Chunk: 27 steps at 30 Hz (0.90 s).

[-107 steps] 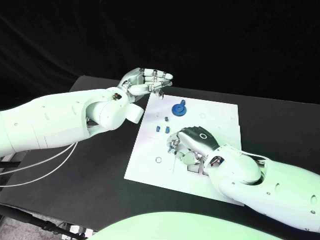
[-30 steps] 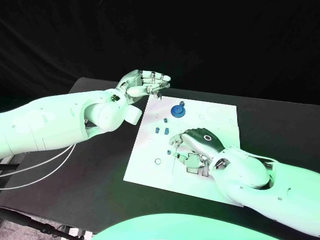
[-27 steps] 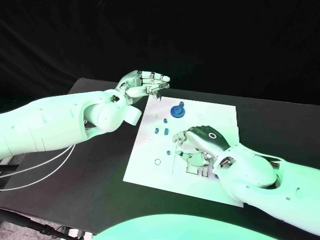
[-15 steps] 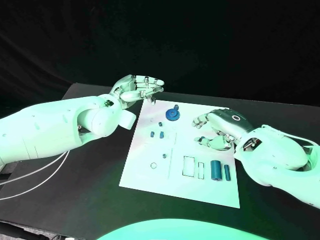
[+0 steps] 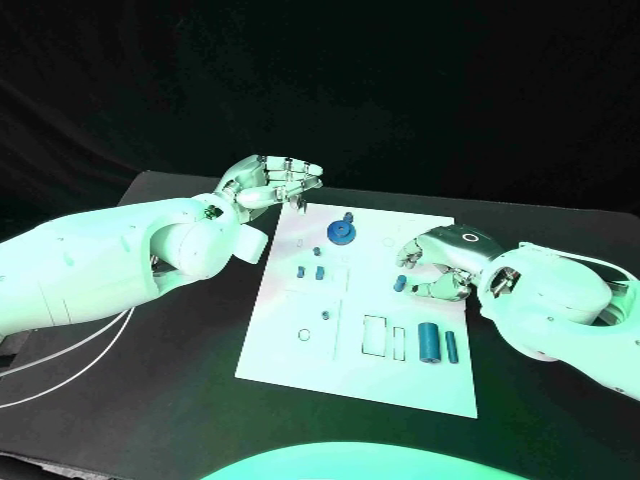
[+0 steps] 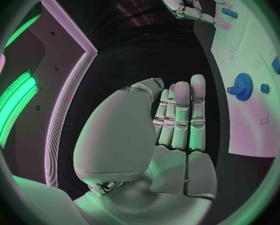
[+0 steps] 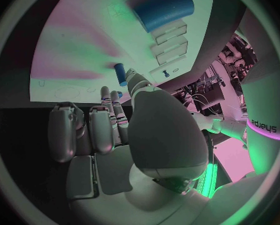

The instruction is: Assemble the parts on the task board

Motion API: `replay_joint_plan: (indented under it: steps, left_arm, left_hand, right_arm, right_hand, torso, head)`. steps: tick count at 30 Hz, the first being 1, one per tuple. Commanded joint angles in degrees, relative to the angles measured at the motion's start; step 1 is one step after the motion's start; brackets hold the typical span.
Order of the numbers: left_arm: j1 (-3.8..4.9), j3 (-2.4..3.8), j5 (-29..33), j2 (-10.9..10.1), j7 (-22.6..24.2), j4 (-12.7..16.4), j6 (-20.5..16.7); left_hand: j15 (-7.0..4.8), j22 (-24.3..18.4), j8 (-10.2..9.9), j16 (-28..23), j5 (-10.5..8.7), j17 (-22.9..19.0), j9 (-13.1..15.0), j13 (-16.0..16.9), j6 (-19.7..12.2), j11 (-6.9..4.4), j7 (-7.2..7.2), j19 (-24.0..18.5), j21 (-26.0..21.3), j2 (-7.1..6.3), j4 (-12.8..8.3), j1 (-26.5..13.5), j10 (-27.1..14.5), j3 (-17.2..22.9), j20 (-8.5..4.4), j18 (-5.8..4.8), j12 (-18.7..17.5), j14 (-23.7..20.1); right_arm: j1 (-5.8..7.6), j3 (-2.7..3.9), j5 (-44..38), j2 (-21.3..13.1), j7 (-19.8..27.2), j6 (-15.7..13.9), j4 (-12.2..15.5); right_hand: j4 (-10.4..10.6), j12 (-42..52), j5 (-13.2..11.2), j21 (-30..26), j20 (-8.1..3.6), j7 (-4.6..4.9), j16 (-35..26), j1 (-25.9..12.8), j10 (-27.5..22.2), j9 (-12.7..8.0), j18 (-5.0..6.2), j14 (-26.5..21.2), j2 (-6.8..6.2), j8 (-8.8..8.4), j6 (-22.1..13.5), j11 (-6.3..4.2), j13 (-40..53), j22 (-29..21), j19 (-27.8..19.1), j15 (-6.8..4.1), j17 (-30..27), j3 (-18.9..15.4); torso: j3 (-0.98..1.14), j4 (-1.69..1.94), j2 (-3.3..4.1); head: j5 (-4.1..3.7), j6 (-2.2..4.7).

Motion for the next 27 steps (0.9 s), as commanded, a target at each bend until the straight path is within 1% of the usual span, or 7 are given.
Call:
replay_joint_plan:
  steps: [1,9,12,23,24,26,27]
  left_arm:
    - [0.06,0.02,0.1,0.0,0.3,0.1,0.8]
    - [0.06,0.01,0.1,0.0,0.2,0.1,0.8]
    - [0.06,0.01,0.1,-0.1,0.2,0.2,0.8]
    - [0.06,0.01,0.1,-0.2,0.1,0.3,0.8]
    - [0.06,0.01,0.1,-0.2,0.1,0.3,0.8]
    - [0.06,0.0,0.1,-0.2,0.1,0.3,0.8]
    - [0.06,0.0,0.1,-0.2,0.1,0.3,0.8]
  left_hand:
    - [0.24,-0.1,-0.4,-0.2,0.06,-0.1,-0.1,0.1,-0.5,-0.11,-0.05,-0.1,-0.3,-0.26,-0.1,-0.1,-0.4,0.3,-0.05,0.36,0.4,-0.2]
    - [0.24,-0.1,-0.4,-0.2,0.06,-0.1,-0.1,0.1,-0.5,-0.11,-0.05,-0.1,-0.3,-0.26,-0.1,-0.1,-0.4,0.3,-0.05,0.36,0.4,-0.2]
    - [0.28,-0.1,-0.4,-0.2,0.05,-0.1,-0.1,0.1,-0.6,-0.09,-0.03,-0.1,-0.3,-0.26,-0.1,-0.2,-0.4,0.3,-0.02,0.36,0.4,-0.2]
    - [0.29,-0.1,-0.4,-0.2,0.05,-0.1,-0.1,0.1,-0.6,-0.08,-0.02,-0.1,-0.3,-0.22,0.0,-0.3,-0.5,0.4,0.0,0.36,0.5,-0.2]
    - [0.29,-0.1,-0.4,-0.2,0.05,-0.1,-0.1,0.1,-0.6,-0.08,-0.02,-0.1,-0.3,-0.22,0.0,-0.3,-0.5,0.4,0.0,0.36,0.5,-0.2]
    - [0.3,-0.1,-0.4,-0.2,0.05,-0.2,-0.1,0.1,-0.6,-0.07,-0.01,-0.1,-0.3,-0.17,0.0,-0.4,-0.5,0.4,0.01,0.36,0.5,-0.2]
    - [0.3,-0.1,-0.4,-0.2,0.05,-0.2,-0.1,0.1,-0.6,-0.07,-0.01,-0.1,-0.3,-0.17,0.0,-0.4,-0.5,0.4,0.01,0.36,0.5,-0.2]
  right_arm:
    - [-0.07,-0.07,-0.3,0.4,0.2,4.3,-0.4]
    - [-0.49,-0.18,-0.2,1.5,0.6,3.9,-0.8]
    - [-0.65,-0.19,-0.1,1.7,0.6,3.4,-0.9]
    - [-0.85,-0.21,-0.1,2.1,0.4,1.7,-1.5]
    - [-0.86,-0.21,-0.1,2.2,0.4,1.5,-1.5]
    - [-0.87,-0.21,-0.3,2.2,0.3,1.1,-1.6]
    - [-0.88,-0.22,-0.4,2.3,0.1,0.6,-1.7]
  right_hand:
    - [0.5,0.4,0.3,0.2,0.03,0.14,0.2,0.7,0.6,0.0,0.49,1.1,0.28,0.28,0.7,-0.04,0.0,8.4,0.4,0.11,0.1,0.2]
    - [1.4,1.7,0.3,1.4,-0.43,0.48,0.0,1.7,2.8,-0.2,0.22,1.0,0.9,0.51,1.7,-0.67,0.0,9.0,1.1,-0.42,-0.5,1.7]
    - [1.9,2.3,0.3,3.0,-0.89,0.57,0.3,2.5,5.4,-0.3,-0.15,1.3,1.72,0.92,3.0,-1.22,-0.1,9.9,1.9,-0.94,0.1,3.9]
    - [2.2,2.0,-0.2,5.5,-1.43,0.37,1.0,3.2,9.5,0.0,-0.69,1.7,3.08,2.17,6.3,-1.81,-0.5,11.1,3.0,-1.44,1.1,9.1]
    - [2.1,2.0,-0.5,5.6,-1.48,0.31,1.1,3.3,9.8,0.1,-0.73,1.7,3.25,2.27,6.5,-1.86,-0.5,11.2,3.0,-1.51,1.1,9.7]
    - [1.8,1.7,-3.1,5.9,-1.6,0.18,1.2,3.7,10.5,0.2,-0.79,1.7,3.8,2.49,6.9,-1.94,-0.6,11.4,3.1,-1.68,1.2,11.5]
    - [1.7,1.5,-3.4,6.0,-1.7,0.09,1.2,3.5,11.2,0.5,-0.82,1.7,4.17,2.9,7.5,-2.13,-0.6,11.5,3.2,-1.71,1.2,13.0]
  torso:
    - [-0.03,0.08,0.06]
    - [-0.01,0.06,0.09]
    - [0.0,0.03,0.04]
    - [0.03,0.03,0.02]
    - [0.03,0.03,0.02]
    - [0.03,0.03,0.0]
    - [0.01,0.03,0.01]
  head:
    - [0.0,-0.04]
    - [0.01,-0.2]
    - [0.06,-0.29]
    - [0.04,-0.53]
    - [0.04,-0.53]
    - [0.03,-0.57]
    - [0.02,-0.6]
